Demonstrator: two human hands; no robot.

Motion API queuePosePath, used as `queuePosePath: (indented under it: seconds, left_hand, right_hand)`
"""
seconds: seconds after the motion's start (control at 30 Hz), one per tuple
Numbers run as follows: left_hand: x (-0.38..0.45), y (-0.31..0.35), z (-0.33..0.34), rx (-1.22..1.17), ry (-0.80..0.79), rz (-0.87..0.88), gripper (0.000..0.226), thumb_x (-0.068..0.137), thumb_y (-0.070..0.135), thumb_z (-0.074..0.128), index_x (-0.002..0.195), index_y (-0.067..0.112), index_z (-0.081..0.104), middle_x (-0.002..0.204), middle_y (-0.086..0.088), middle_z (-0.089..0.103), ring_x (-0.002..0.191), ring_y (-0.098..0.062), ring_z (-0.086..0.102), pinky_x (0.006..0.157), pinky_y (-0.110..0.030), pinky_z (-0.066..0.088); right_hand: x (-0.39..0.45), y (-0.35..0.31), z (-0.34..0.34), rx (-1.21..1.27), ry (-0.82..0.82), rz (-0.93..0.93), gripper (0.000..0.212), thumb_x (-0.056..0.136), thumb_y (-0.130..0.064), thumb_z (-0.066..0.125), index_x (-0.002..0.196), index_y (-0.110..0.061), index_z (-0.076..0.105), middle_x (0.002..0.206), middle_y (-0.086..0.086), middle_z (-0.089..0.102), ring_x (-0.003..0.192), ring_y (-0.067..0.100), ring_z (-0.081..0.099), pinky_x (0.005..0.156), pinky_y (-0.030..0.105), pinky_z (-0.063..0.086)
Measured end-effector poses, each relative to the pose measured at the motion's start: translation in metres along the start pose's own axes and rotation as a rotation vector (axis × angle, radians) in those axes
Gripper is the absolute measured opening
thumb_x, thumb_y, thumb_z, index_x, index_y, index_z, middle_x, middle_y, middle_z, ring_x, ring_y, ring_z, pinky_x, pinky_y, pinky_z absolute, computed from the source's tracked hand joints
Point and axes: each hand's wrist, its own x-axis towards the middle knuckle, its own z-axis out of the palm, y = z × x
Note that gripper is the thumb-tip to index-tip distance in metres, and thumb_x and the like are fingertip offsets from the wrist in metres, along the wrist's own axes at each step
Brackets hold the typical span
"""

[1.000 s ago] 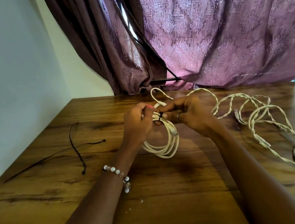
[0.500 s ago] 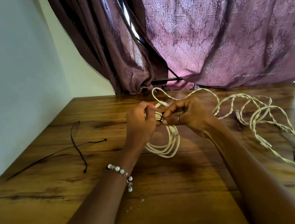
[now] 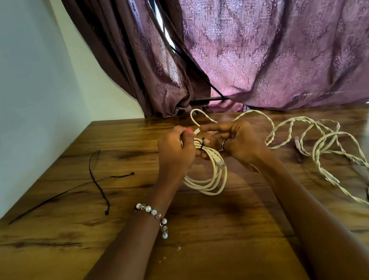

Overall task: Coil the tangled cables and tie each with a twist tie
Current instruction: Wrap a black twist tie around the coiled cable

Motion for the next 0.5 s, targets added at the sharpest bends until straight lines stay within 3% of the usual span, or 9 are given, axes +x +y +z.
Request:
queuePosePath:
  seconds: [0.1,0.17,0.3,0.43,0.5]
  left_hand:
    - [0.0,0.0,0.0,0.001,0.005,-0.009,0.021,0.095,0.012,0.049,0.086,0.004,0.067,0.072,-0.008,0.065,0.061,-0.005,0.057,0.052,-0.02,0.043]
    - [-0.002,0.004,-0.001,-0.012,-0.007,0.005,0.022,0.095,0.009,0.049,0.086,0.002,0.066,0.071,-0.008,0.063,0.058,0.001,0.058,0.048,-0.013,0.041]
    - [-0.004,0.007,-0.001,-0.099,-0.045,-0.03,0.022,0.096,0.004,0.047,0.085,-0.003,0.065,0.064,0.001,0.058,0.053,0.009,0.059,0.045,-0.008,0.041]
    - [-0.003,0.007,-0.002,-0.154,-0.056,-0.052,0.024,0.096,0.004,0.046,0.084,-0.003,0.065,0.065,-0.006,0.062,0.047,-0.001,0.061,0.042,-0.01,0.042]
    - [-0.003,0.007,-0.003,-0.171,-0.064,-0.066,0.023,0.096,0.004,0.046,0.085,-0.003,0.065,0.067,-0.008,0.063,0.048,-0.002,0.061,0.042,-0.01,0.042]
  right_hand:
    - [0.001,0.002,-0.001,-0.109,-0.006,-0.101,0.027,0.082,0.009,0.063,0.107,0.001,0.067,0.087,0.014,0.074,0.072,0.024,0.072,0.067,0.036,0.061]
    - [0.002,0.004,-0.005,-0.188,-0.012,-0.149,0.026,0.081,0.006,0.065,0.107,0.0,0.068,0.092,0.014,0.073,0.077,0.024,0.072,0.07,0.037,0.06]
    - [0.005,0.01,-0.012,-0.447,0.002,-0.262,0.019,0.083,-0.005,0.069,0.101,-0.007,0.073,0.092,0.013,0.073,0.083,0.039,0.068,0.07,0.057,0.056]
    - [0.008,0.015,-0.007,-0.598,0.053,-0.344,0.013,0.084,-0.015,0.07,0.095,-0.008,0.074,0.088,0.005,0.074,0.078,0.021,0.07,0.066,0.048,0.056]
    - [0.007,0.014,-0.005,-0.582,0.071,-0.344,0.011,0.083,-0.013,0.071,0.092,-0.007,0.075,0.085,0.007,0.074,0.074,0.023,0.069,0.064,0.047,0.056]
